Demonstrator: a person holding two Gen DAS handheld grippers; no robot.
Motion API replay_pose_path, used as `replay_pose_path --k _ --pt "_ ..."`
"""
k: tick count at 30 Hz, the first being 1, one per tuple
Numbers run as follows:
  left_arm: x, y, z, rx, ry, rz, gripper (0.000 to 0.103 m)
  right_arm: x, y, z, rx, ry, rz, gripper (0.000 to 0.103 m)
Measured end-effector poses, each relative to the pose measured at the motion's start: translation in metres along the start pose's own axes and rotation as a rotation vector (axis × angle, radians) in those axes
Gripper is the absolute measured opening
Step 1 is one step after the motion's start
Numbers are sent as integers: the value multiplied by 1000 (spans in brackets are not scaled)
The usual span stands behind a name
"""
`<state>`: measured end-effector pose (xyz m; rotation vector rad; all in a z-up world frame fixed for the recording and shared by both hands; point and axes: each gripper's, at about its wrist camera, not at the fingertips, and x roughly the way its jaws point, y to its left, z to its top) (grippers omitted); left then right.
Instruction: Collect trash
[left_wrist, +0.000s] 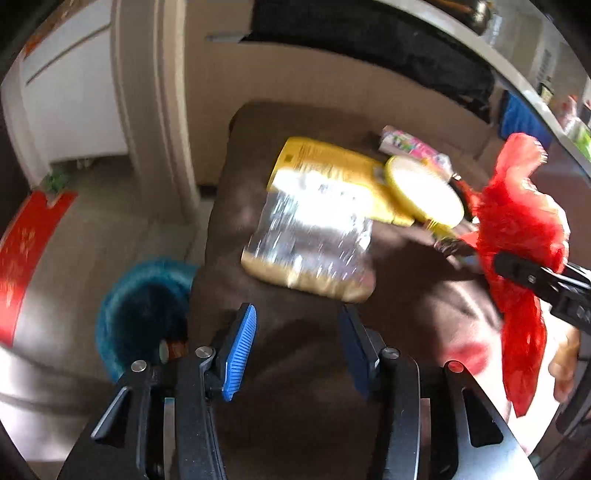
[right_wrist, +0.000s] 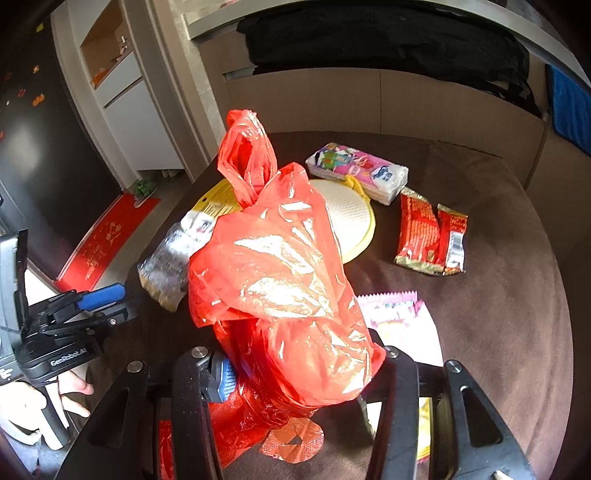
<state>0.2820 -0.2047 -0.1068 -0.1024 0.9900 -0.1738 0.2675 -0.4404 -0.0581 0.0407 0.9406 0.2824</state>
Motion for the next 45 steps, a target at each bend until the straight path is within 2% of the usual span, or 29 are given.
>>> replay_pose_path --k 2,7,11,18,23,25,27,29,31,36,39,45 --pt "0 0 -1 -13 -20 5 48 0 5 -7 -10 5 -4 45" --pt "11 -2 16 -67 -17 -50 48 0 11 -16 -32 7 -22 45" --pt "22 -10 30 -49 -30 -36 48 -3 2 -14 -8 -9 -38 45" --pt "36 -17 42 -10 -99 7 48 -1 -16 -11 48 -35 -33 45" --pt "33 -3 48 -46 -68 -81 48 1 -21 -13 58 -40 -45 45" --pt "28 -2 49 -9 -78 -57 48 4 -24 -13 58 -38 -40 45" --pt "18 -5 51 47 -123 -4 48 8 -27 -12 60 -32 -39 45" --pt "12 -9 56 84 -161 18 48 10 -28 -12 64 -27 -37 45" --pt "17 -10 65 90 -153 13 48 13 -27 -12 65 -25 -32 45" --pt "56 -3 91 56 -44 -11 48 13 -23 -10 48 -34 -21 45" --pt "63 -5 96 59 -38 -44 48 11 -23 -11 36 -37 -22 45" --pt "68 -17 96 114 -60 -8 48 16 -24 -10 46 -29 -19 45"
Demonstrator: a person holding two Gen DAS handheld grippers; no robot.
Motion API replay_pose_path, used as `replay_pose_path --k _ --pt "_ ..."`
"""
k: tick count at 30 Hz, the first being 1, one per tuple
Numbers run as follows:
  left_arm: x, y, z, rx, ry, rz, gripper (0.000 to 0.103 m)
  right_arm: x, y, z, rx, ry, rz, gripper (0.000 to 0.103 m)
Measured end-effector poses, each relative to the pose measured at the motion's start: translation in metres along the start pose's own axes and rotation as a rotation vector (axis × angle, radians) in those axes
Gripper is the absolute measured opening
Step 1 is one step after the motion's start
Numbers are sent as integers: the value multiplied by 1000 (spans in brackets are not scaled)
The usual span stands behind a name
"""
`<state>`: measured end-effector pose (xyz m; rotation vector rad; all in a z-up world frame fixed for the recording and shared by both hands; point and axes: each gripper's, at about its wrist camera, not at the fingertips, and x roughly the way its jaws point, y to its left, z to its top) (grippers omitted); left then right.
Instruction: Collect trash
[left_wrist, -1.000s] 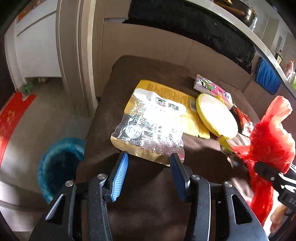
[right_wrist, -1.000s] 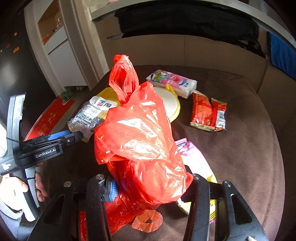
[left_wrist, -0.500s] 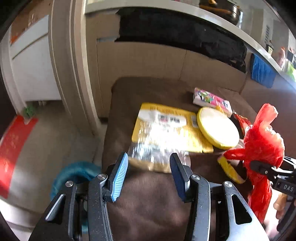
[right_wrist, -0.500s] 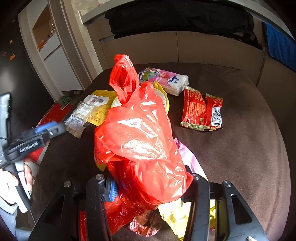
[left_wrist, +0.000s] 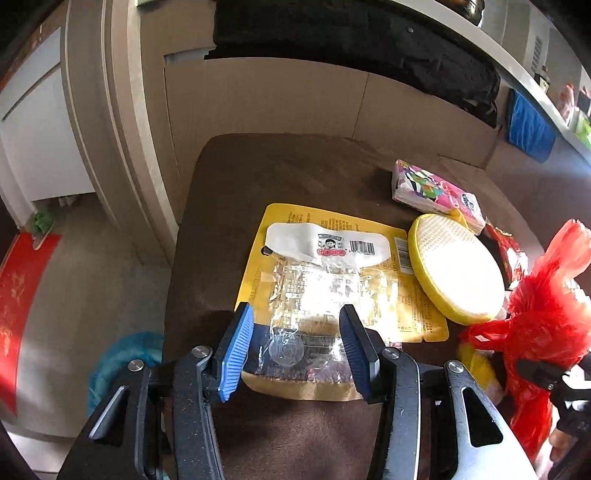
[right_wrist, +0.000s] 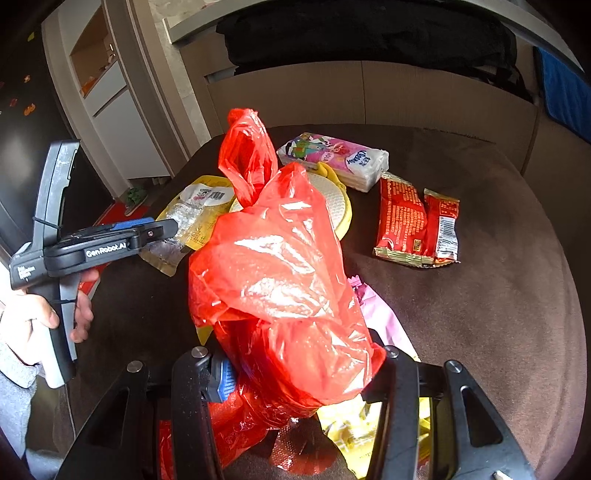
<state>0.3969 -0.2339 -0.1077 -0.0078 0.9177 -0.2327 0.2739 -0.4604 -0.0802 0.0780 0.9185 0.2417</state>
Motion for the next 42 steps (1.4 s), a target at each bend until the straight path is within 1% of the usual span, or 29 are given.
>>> replay_pose_path --k 1,3,4,6,7,10,12,13,14,16,17,18,19,23,26,28,30,33,35,36,37,38,39,40,42 --pt "-1 -2 0 1 11 -24 48 -1 1 0 0 -2 1 45" --pt "-2 -7 -1 9 32 -98 48 -2 2 2 -7 -5 5 45" --pt "-2 -10 -2 26 35 -101 48 -2 3 2 -11 -4 2 45" --pt "-2 -20 -6 91 21 -56 49 -1 3 2 -14 1 -4 45" --pt "-2 -24 -8 107 11 -34 50 -1 3 1 -11 2 -5 45" --pt "-2 -28 -11 102 3 -16 50 -1 2 1 0 -1 -5 45" --pt "-4 -26 -11 91 2 -19 40 -3 1 0 6 -4 -6 45" --pt "-6 -23 -12 77 -3 -13 25 -2 1 0 6 -4 -7 45" --pt "-8 -20 -13 66 -6 -20 20 -3 0 0 6 -4 -11 45" --pt "-12 -15 -16 44 -7 -37 14 -3 0 0 7 -4 -14 45" --pt "-14 -15 -17 47 -8 -34 11 -3 0 1 8 -5 -14 45" --pt "-17 -15 -18 58 -11 -22 2 -3 0 1 10 -5 -13 45" --pt "-20 -15 -19 65 -14 -15 0 -3 1 1 10 -6 -12 45" --pt "-30 -16 -25 86 -23 -2 0 -6 5 2 9 -12 -10 45" --pt "-39 -8 -28 49 -21 -22 0 -11 10 4 2 -22 -7 45" --pt "-46 -6 -31 55 -12 -38 0 -17 14 4 -4 -35 -16 45" --pt "-53 -8 -37 57 -14 -39 0 -20 16 4 -4 -43 -20 45" --pt "-53 -4 -38 7 -6 -125 1 -22 17 3 -7 -46 -29 45" --pt "-49 -4 -37 -14 16 -143 2 -24 18 2 -11 -46 -34 45" --pt "-46 -6 -36 -20 37 -172 2 -24 17 2 -14 -46 -37 45" --pt "-42 -8 -35 -21 62 -195 4 -25 16 1 -18 -50 -39 45" --pt "-34 -12 -36 -19 102 -214 10 -26 14 0 -21 -54 -44 45" --pt "-30 -15 -38 -16 125 -221 13 -26 12 0 -20 -58 -51 45" --pt "-31 -19 -38 -5 101 -218 17 -27 10 0 -14 -62 -55 45" --pt "-30 -25 -39 12 86 -211 22 -26 4 0 6 -62 -48 45"
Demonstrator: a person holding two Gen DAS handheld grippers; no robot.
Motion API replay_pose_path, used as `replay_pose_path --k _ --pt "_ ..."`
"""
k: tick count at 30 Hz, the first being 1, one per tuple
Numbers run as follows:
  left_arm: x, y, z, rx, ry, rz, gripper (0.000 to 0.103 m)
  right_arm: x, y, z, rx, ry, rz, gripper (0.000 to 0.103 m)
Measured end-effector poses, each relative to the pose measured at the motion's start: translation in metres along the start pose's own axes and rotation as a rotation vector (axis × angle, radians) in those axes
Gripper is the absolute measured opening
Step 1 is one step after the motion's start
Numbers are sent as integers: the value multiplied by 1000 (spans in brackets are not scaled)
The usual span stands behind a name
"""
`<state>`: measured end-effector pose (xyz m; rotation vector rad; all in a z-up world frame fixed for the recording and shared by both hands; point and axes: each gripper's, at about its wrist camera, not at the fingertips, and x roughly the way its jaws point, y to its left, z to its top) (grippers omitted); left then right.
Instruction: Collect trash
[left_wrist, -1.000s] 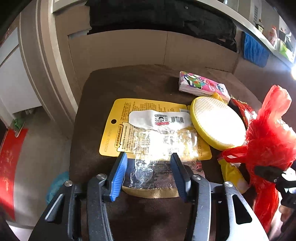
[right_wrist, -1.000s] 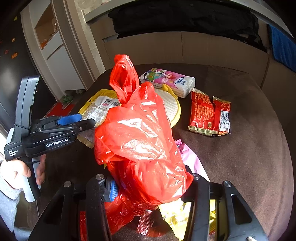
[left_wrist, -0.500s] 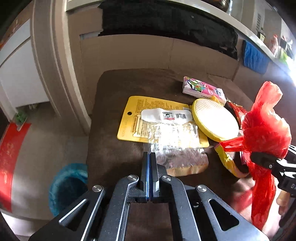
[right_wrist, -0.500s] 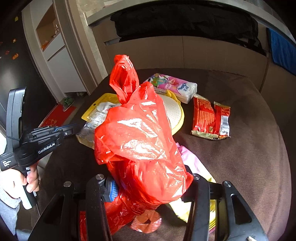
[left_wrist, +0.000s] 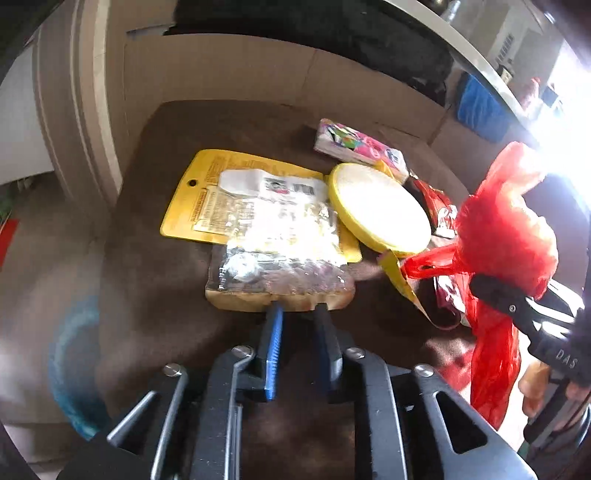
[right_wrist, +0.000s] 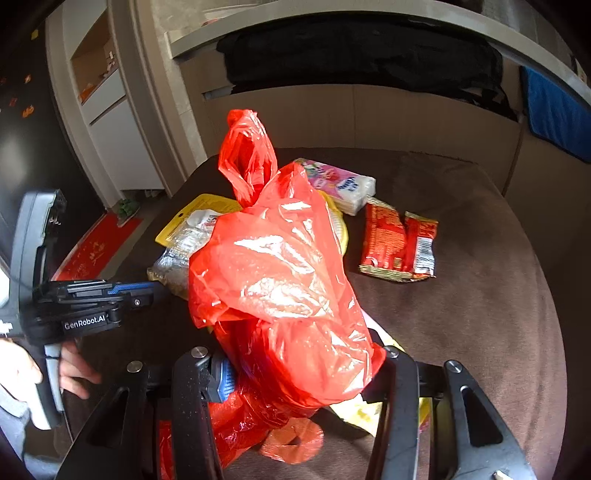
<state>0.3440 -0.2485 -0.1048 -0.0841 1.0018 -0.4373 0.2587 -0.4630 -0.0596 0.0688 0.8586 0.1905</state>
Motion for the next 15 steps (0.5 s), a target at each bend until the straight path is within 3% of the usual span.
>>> replay_pose_path --k 4,7,9,15 --pt "-3 0 3 -35 12 7 30 6 -11 -2 23 12 9 45" --pt "-8 -3 6 -5 -34 111 45 7 -16 -3 32 8 17 45" --pt "-8 1 7 -12 -45 169 47 9 -17 -4 35 10 27 45" --pt "-2 15 8 -56 -38 215 48 12 -12 -7 31 16 52 45"
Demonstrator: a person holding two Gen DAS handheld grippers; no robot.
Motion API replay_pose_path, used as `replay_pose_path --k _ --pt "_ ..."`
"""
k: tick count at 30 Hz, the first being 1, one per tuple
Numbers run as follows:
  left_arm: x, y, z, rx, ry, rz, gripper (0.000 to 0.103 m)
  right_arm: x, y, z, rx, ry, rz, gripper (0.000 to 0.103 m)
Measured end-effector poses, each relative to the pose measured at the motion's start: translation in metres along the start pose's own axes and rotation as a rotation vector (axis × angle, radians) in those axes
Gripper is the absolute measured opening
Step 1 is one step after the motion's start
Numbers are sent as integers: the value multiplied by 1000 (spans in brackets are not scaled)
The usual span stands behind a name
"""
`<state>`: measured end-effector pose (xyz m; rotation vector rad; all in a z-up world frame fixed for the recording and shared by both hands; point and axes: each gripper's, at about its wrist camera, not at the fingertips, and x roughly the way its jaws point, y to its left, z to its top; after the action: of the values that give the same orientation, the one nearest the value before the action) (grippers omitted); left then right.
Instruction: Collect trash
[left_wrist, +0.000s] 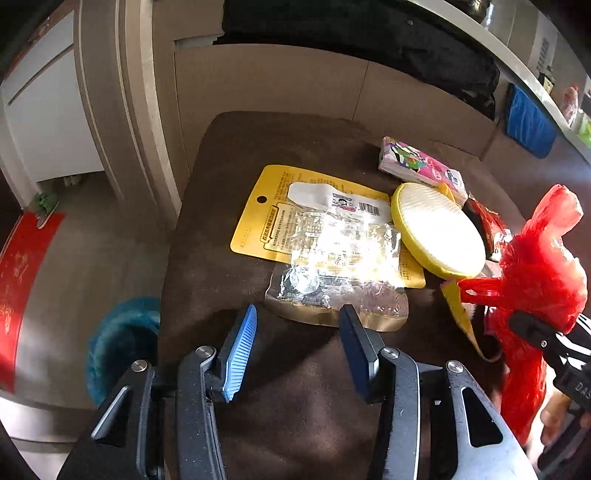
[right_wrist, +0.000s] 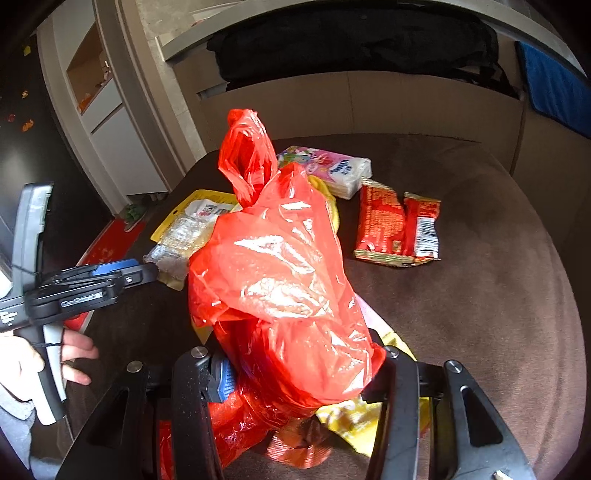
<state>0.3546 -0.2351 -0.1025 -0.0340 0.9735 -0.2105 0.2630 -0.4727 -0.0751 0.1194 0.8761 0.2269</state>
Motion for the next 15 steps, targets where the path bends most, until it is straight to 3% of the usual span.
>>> replay_pose_path --k 12,15 --pt "5 -12 -2 78 -38 47 53 -11 -6 3 -5 -19 -22 45" --pt "6 -12 3 56 -18 46 53 -14 -13 4 3 -28 -39 45"
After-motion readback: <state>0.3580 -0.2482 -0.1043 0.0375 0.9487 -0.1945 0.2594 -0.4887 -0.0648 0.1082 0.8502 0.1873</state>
